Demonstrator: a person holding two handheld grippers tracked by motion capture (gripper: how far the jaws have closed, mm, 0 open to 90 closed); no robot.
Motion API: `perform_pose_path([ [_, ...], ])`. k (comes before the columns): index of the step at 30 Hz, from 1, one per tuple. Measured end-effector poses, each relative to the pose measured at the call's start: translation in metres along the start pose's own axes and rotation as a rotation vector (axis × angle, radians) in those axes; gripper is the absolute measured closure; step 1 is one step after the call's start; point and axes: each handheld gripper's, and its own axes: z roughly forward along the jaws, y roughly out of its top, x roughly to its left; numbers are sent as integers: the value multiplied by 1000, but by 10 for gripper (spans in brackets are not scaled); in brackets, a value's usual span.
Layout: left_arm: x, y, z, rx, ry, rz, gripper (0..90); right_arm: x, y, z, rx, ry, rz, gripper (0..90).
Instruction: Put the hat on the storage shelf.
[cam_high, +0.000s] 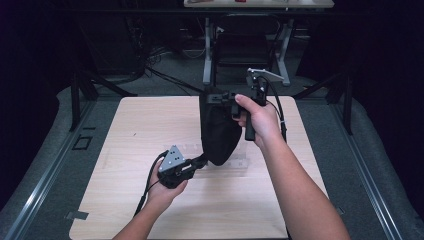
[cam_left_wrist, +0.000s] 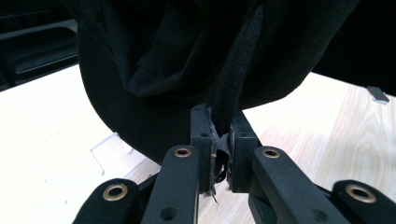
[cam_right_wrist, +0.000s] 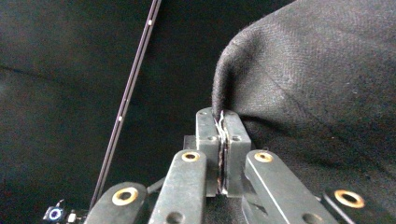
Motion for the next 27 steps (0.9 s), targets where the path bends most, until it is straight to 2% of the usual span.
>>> perform_pose_path([
  [6,0,-2,0,-3,4,-10,845,0,-1,3,4,-3,4,887],
  [9,-2,-2,-1,1,15,5,846,0,-1,5,5,-5,1,887],
  [18,-3,-7,-2,-14,31,-15,844,2,-3,11,17,-8,-2,887],
  [19,-3,-8,-2,-12,47,-17,844,2,-3,11,18,-10,-4,887],
  [20,-2,-8,-2,-13,29,-18,843,2,-3,12,19,-9,-4,887],
  [27,-3,-11,-4,-15,40,-34,843,5,-4,18,31,-27,-20,885],
])
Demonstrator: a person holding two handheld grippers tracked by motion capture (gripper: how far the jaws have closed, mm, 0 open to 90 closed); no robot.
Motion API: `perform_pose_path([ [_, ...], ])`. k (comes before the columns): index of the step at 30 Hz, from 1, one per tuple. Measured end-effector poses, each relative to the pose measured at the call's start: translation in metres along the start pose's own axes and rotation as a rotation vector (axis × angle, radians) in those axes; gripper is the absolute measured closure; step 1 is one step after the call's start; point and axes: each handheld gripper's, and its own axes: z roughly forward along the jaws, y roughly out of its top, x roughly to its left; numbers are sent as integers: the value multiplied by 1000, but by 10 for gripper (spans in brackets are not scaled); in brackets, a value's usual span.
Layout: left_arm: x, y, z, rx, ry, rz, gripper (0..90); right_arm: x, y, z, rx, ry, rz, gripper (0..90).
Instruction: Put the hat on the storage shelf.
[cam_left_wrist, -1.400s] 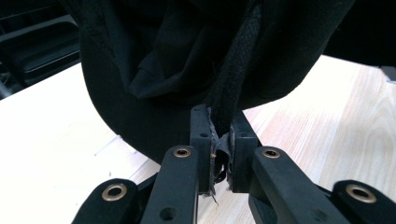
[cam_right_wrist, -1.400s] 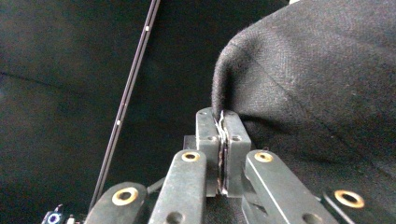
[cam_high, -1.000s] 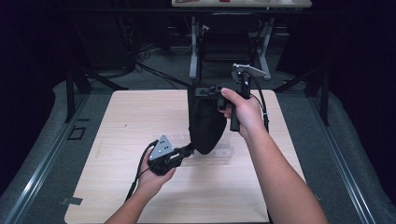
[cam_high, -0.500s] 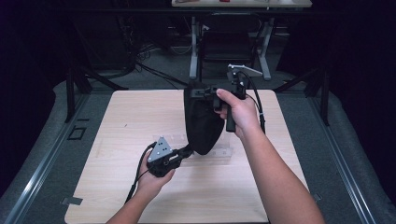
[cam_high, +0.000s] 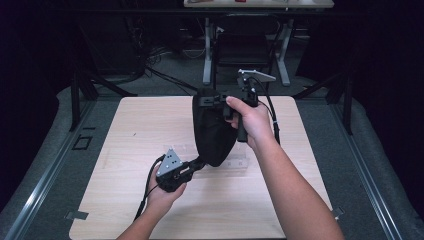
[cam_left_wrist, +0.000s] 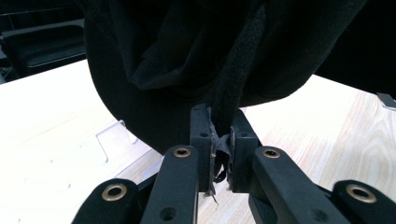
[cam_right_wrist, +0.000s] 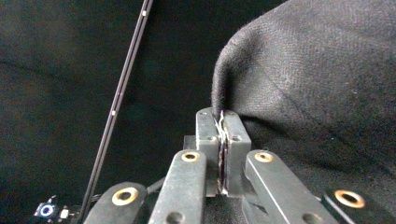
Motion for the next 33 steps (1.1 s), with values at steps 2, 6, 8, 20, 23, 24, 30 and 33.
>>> perform_pose_path([
  [2,0,-1,0,-9,-3,-11,842,0,0,1,0,-2,-2,886],
  [6,-1,-4,0,-21,11,-17,842,1,0,3,8,-5,-7,886],
  [8,-2,-7,-1,-29,16,-35,841,2,-1,5,13,-9,-13,886],
  [20,0,-6,1,-37,23,-67,836,4,-2,16,21,-18,-19,887],
  [23,-4,-7,-1,-25,43,-56,839,3,0,16,21,-14,-13,887],
  [24,-3,-8,-2,-25,24,-61,839,4,-1,17,29,-12,-13,887],
  [30,1,-7,-3,-21,37,-57,836,5,-4,21,44,-9,-26,888],
  [33,-4,-1,1,9,39,-10,845,5,-2,18,26,-13,-22,888],
])
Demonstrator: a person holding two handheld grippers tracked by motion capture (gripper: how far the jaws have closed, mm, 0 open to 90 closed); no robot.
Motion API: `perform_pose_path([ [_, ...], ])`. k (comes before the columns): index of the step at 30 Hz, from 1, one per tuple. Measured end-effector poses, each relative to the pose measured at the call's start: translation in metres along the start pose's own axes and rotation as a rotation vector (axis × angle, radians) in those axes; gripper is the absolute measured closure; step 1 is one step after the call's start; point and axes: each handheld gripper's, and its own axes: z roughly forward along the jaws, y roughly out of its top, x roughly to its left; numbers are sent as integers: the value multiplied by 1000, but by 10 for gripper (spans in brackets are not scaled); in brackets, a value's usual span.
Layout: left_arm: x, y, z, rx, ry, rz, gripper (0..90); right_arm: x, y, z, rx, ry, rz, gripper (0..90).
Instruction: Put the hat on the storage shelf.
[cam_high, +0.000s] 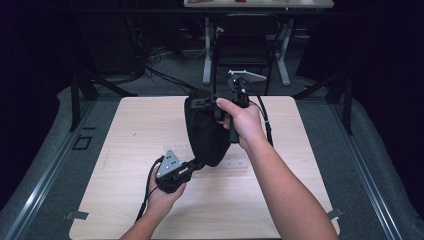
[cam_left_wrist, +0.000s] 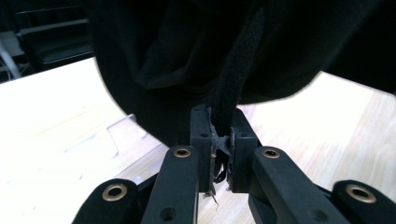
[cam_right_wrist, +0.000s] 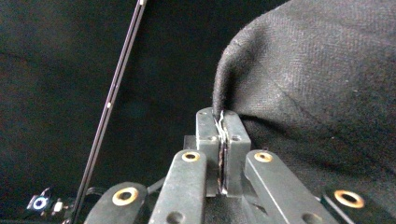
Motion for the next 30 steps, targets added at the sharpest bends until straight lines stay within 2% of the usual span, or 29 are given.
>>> perform_pose_path([
  [2,2,-4,0,-10,-23,-58,841,-1,0,-3,0,1,5,888],
  [4,7,-5,-3,-7,-28,-83,836,-2,0,-4,7,3,5,888],
  [5,8,-8,-3,-16,-17,-123,832,-2,-1,-4,5,3,7,888],
  [6,6,-10,-3,-22,-15,-129,829,-2,-2,-4,4,3,1,888],
  [7,2,-11,-3,-15,5,-92,831,-3,-2,-3,9,2,2,888],
  [8,-4,-10,-3,11,25,-21,838,-3,-3,-1,16,1,3,888],
  [9,-5,-9,-3,24,32,8,845,-3,-4,1,27,-3,4,888],
  [10,-2,-7,-3,31,33,11,847,-3,-5,2,35,0,-1,887],
  [12,7,-4,-3,27,19,-53,842,-2,-5,3,24,6,-2,888],
  [13,9,-4,-2,19,-9,-69,841,-2,-5,3,12,7,-2,888],
  [15,2,-6,-1,21,-9,-53,846,-3,-2,1,10,3,6,887],
  [16,0,-6,-2,35,-2,-27,847,-4,-2,1,12,-1,8,887],
  [17,1,-5,-2,43,9,-19,848,-5,-2,1,21,0,9,887],
  [18,5,-3,-3,48,10,-34,848,-5,-2,2,21,1,7,887],
  [20,11,-3,-2,35,-18,-86,846,-3,-2,1,0,4,9,886],
  [23,2,-3,-2,57,-1,-21,850,-5,-1,0,5,0,4,885],
  [24,2,-2,-3,58,3,-18,850,-5,-2,0,14,1,7,886],
  [27,6,-3,-2,40,-5,-52,849,-4,-2,-1,-3,-3,6,884],
  [30,6,-4,-2,34,-6,-59,849,-5,-3,-3,1,-1,6,881],
])
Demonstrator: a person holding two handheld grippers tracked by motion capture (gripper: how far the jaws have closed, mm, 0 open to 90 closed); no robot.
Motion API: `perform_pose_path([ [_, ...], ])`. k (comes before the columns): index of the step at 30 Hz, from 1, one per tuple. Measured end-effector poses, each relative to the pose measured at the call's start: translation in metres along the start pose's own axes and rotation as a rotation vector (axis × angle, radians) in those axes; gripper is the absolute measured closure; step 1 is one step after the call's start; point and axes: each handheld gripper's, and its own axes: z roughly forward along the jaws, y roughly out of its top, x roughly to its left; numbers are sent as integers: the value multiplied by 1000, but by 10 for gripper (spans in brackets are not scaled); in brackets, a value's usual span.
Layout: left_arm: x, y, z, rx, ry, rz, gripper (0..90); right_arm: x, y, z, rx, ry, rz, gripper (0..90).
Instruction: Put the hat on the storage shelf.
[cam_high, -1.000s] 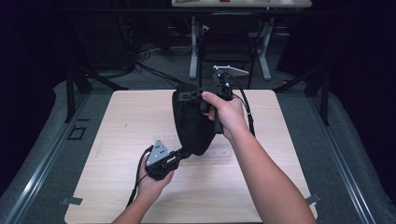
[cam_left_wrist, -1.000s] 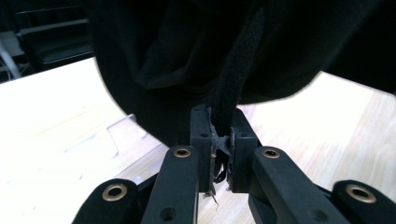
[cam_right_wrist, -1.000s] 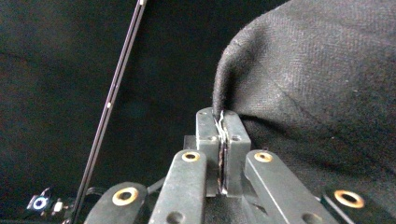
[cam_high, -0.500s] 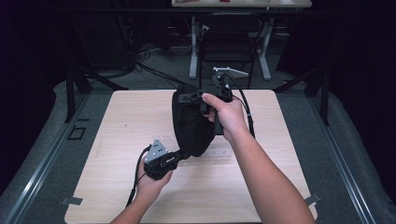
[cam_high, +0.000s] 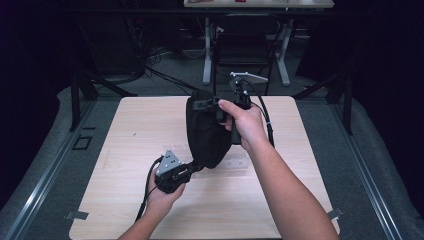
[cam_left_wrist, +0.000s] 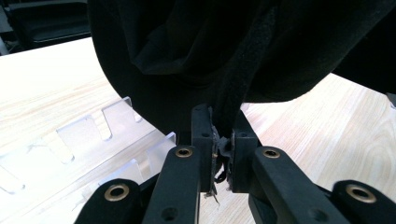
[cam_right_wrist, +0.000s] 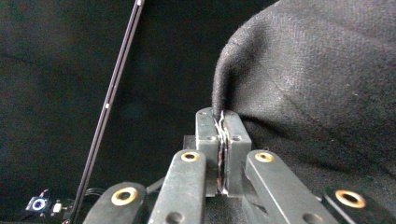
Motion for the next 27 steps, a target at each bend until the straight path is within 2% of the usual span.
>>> perform_pose_path([
  [1,0,0,0,-5,17,-8,849,0,0,-1,-1,2,3,875],
  [2,2,-1,0,-7,12,-11,849,0,0,-2,-9,2,3,869],
  [3,4,-1,0,-9,-14,-25,849,0,0,-2,-13,5,2,869],
  [6,9,-4,-1,-23,-30,-67,847,1,0,-4,-15,9,0,862],
  [8,12,-7,-2,-28,-36,-101,848,1,0,-6,-36,37,6,877],
  [9,15,-9,-2,-35,-31,-146,850,2,1,-9,-48,53,9,876],
  [10,21,-12,-2,-34,-58,-211,851,3,1,-12,-59,60,9,875],
  [12,31,-27,-1,-51,-53,-318,855,4,2,-18,-68,51,7,873],
  [13,34,-32,-2,-65,-65,-349,854,4,2,-20,-72,46,4,873],
  [15,25,-26,-3,-32,-14,-207,853,3,2,-25,-71,38,-3,873],
  [17,14,-21,-1,13,27,-103,854,2,2,-28,-80,35,1,871],
  [18,10,-20,1,38,32,-50,854,0,3,-31,-84,30,5,871],
  [19,7,-20,2,49,34,-20,854,-1,3,-33,-90,31,5,871],
  [21,3,-20,2,73,59,68,853,-2,1,-37,-96,35,1,869],
  [22,3,-20,1,80,59,79,852,-2,0,-38,-99,31,-1,865],
  [23,7,-21,1,74,55,53,851,-1,-1,-40,-104,26,-5,860],
  [27,21,-26,-2,81,31,1,829,2,-5,-49,-109,9,-40,848],
])
